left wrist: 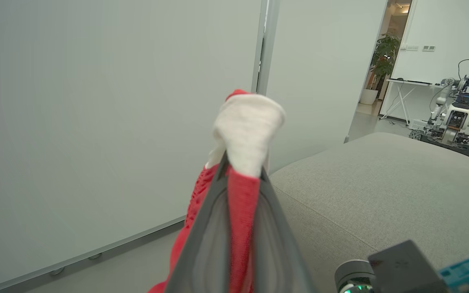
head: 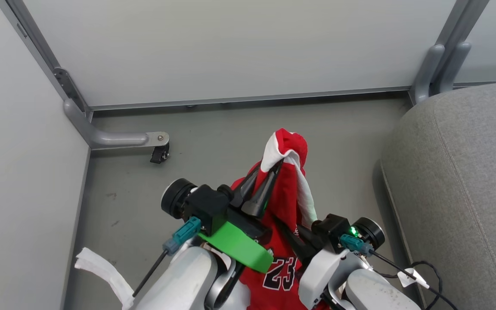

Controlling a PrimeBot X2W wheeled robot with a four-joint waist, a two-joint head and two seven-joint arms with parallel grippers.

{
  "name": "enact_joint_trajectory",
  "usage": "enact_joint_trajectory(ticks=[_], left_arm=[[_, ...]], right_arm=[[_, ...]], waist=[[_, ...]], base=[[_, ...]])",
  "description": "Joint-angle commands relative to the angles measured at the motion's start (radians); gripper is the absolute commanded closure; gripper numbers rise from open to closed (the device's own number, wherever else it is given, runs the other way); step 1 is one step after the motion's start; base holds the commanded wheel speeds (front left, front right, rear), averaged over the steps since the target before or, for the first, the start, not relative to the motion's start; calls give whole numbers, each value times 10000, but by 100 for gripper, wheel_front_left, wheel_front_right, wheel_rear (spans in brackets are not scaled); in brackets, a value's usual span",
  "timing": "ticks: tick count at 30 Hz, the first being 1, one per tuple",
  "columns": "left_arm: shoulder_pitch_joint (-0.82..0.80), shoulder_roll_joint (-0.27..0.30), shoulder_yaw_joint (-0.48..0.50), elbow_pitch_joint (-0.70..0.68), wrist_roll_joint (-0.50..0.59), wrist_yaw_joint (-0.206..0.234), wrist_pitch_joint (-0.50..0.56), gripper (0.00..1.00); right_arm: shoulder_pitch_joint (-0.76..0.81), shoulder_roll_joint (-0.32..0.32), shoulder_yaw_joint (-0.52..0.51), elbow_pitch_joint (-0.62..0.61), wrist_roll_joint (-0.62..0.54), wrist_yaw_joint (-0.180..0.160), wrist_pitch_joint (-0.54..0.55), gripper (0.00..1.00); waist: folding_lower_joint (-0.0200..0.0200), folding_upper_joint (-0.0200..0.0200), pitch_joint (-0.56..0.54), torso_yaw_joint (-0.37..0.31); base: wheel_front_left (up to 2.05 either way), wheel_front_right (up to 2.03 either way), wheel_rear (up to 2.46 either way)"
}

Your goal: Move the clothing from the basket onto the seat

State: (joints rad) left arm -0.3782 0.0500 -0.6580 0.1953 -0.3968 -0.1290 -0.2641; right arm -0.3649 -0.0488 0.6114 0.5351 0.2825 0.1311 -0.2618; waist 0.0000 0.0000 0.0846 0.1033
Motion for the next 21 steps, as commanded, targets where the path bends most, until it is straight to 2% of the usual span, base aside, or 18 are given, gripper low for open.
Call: enact_joint_trajectory(ticks=[1, 2, 8, 12, 21], left_arm=[[-42, 14, 77, 82, -57, -29, -6, 20], [-28, 11, 119, 91, -60, -29, -3, 0], [23, 11, 365, 261, 199, -29, -1, 0], [5, 13, 567, 416, 365, -29, -1, 0], [-38, 144, 746, 785, 900, -29, -1, 0]], right_arm=[[51, -39, -53, -60, 69, -7, -48, 100], [49, -39, -75, -87, 68, -7, -48, 100], [155, -37, -273, -597, 47, -7, -48, 100], [185, -42, -338, -840, 49, -7, -48, 100], [284, -34, -638, -1460, 243, -8, -48, 100]], waist=[[0, 0, 30, -41], [0, 0, 42, -66], [0, 0, 225, -463], [0, 0, 446, -1020], [0, 0, 993, -3079]], base=[[0, 0, 0], [0, 0, 0], [0, 0, 0], [0, 0, 0], [0, 0, 0]])
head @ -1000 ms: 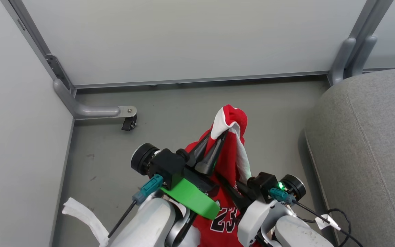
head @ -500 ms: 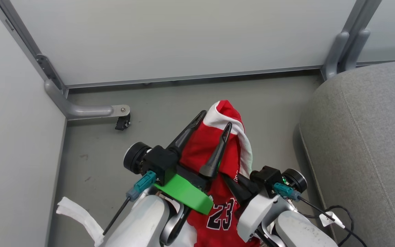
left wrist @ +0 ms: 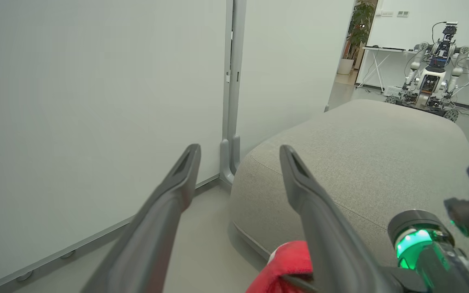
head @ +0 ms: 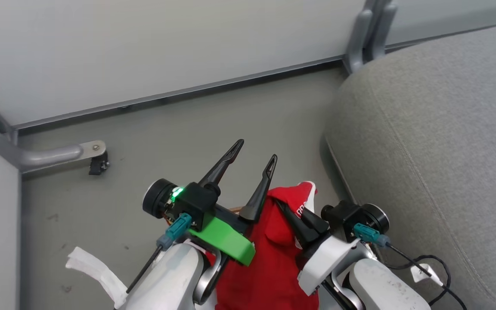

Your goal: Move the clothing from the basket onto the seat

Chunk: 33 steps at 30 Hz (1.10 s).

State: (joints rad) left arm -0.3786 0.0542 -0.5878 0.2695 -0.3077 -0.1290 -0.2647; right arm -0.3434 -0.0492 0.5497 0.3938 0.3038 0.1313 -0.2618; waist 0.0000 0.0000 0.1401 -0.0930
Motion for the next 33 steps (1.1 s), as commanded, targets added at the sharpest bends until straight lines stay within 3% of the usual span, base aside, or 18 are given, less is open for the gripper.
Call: enact_joint_trajectory(ticks=[1, 9, 17, 22, 33], left_arm=[[-19, 127, 88, 50, 30, -29, 4, 0], [45, 433, 153, 102, 232, -29, 5, 0], [155, 771, -22, 147, 356, -29, 5, 0], [116, 1035, -22, 27, 492, -29, 5, 0], [-576, 1645, -459, -118, 391, -29, 5, 0]], right_arm=[[87, -26, -32, -105, 52, -10, -48, 100], [392, -24, -470, -542, 121, -10, -48, 100], [242, -21, -1067, -949, -73, -10, -48, 100], [-576, -88, -1748, -1135, -655, -10, -48, 100], [-3770, -1998, -3615, -569, -1437, -10, -48, 100]], waist=[[0, 0, 494, -1359], [0, 0, 775, -3116], [0, 0, 1093, -4009], [0, 0, 1568, -4185], [0, 0, 3351, -3335]], base=[[0, 0, 0], [0, 0, 0], [0, 0, 0], [0, 0, 0], [0, 0, 0]])
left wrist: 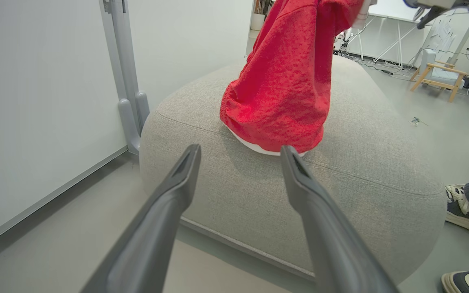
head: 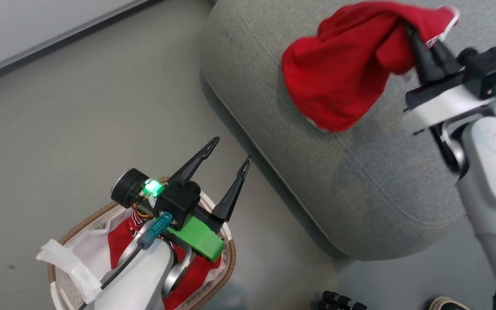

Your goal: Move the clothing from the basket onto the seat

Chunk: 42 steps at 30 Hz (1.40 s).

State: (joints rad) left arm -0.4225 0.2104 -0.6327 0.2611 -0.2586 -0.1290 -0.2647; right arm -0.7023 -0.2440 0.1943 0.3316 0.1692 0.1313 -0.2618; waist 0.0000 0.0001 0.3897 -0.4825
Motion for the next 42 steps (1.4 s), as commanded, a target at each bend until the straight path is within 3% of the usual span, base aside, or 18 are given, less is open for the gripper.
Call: enact_joint_trajectory(ticks=[1, 10, 17, 23, 25, 26, 27, 28, 29, 35, 42], left_arm=[[-235, 123, -56, -70, -116, -29, 5, 0], [-790, 283, -15, -256, -125, -27, 5, 0], [-974, 321, 190, -475, 7, -27, 5, 0], [-1018, 317, 240, -521, 45, -28, 5, 0], [-1009, 266, 288, -487, 28, -28, 5, 0], [-1001, 251, 305, -468, 27, -28, 5, 0], [-988, 232, 322, -445, 24, -28, 5, 0], [-967, 216, 338, -434, 20, -28, 5, 0], [-929, 204, 356, -407, 15, -28, 5, 0], [-625, 143, 427, -176, -57, -28, 5, 0], [-132, -92, 763, 91, -120, -28, 5, 0]], right_arm=[[-432, -194, -192, 188, -141, -10, -48, 100], [-2659, -1073, -1826, 1516, -1080, -12, -48, 100], [-3353, -1012, -3417, 1944, -2221, -12, -48, 100], [-2825, -570, -4522, 2628, -3138, -12, -48, 99], [-2509, -442, -4944, 2899, -3331, -12, -48, 83], [-2376, -387, -5103, 2988, -3417, -12, -48, 68], [-2191, -297, -5314, 3111, -3511, -12, -46, 50], [-2039, -241, -5498, 3180, -3576, -12, -48, 16], [-1852, -185, -5757, 3234, -3625, -12, -48, 0], [-786, 121, -6721, 3290, -3643, -12, -48, 0], [587, 436, -7124, 2925, -3465, -12, -48, 0]], waist=[[0, -1, 1010, 677], [0, -1, 2167, 1731], [0, -1, 2678, 2228], [0, -1, 2829, 2381], [0, -1, 2797, 2396], [0, -1, 2775, 2393], [0, -1, 2741, 2387], [0, -1, 2706, 2375], [0, -1, 2647, 2353], [0, -1, 2094, 2208], [0, -1, 1052, 2081]], base=[[0, 0, 0], [0, 0, 0], [0, 0, 0], [0, 0, 0], [0, 0, 0], [0, 0, 0], [0, 0, 0], [0, 0, 0], [0, 0, 0], [0, 0, 0], [0, 0, 0]])
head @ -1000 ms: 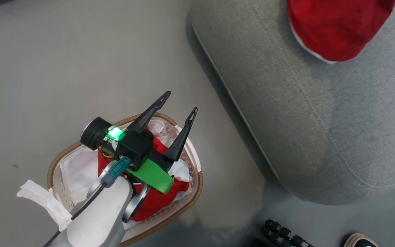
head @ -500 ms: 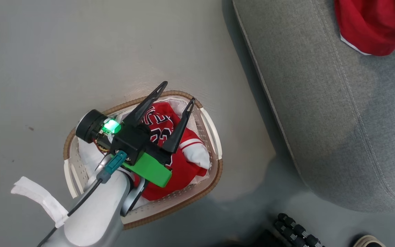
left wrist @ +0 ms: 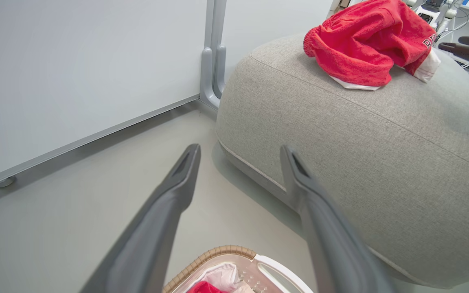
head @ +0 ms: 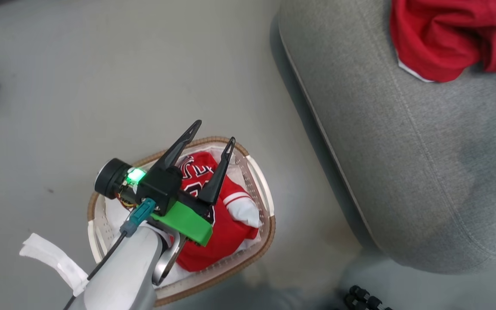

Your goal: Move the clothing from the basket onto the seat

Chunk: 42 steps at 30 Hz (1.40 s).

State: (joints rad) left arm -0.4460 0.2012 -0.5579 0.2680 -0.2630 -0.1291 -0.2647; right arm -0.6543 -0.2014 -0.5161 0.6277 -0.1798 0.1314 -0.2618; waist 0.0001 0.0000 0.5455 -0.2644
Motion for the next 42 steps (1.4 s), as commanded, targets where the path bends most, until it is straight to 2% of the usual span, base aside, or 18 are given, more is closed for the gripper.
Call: enact_joint_trajectory(ticks=[1, 10, 20, 30, 42], left_arm=[[196, -65, 100, 66, -60, -26, 5, 0], [1033, -576, 1271, 358, 195, -26, 5, 0], [1906, -1111, 3275, 776, 657, -26, 5, 0], [2557, -1411, 5024, 954, 1029, -25, 5, 0], [3791, -1498, 5820, 958, 1056, -26, 5, 0]], right_arm=[[325, 54, -11, -112, 53, -14, -48, 0], [1710, 471, 1325, -1145, 900, -14, -48, 0], [2641, 1071, 3490, -2366, 2218, -14, -48, 0], [3174, 1461, 4381, -2905, 2743, -14, -48, 0], [4321, 1486, 4690, -2836, 2935, -14, -48, 0]], waist=[[-1, 0, -698, -84], [-1, 0, -1853, 341], [-1, 0, -2715, 1596], [-1, 0, -3275, 2599], [-1, 0, -4209, 3104]], base=[[0, 0, 0], [0, 0, 0], [0, 0, 0], [0, 0, 0], [0, 0, 0]])
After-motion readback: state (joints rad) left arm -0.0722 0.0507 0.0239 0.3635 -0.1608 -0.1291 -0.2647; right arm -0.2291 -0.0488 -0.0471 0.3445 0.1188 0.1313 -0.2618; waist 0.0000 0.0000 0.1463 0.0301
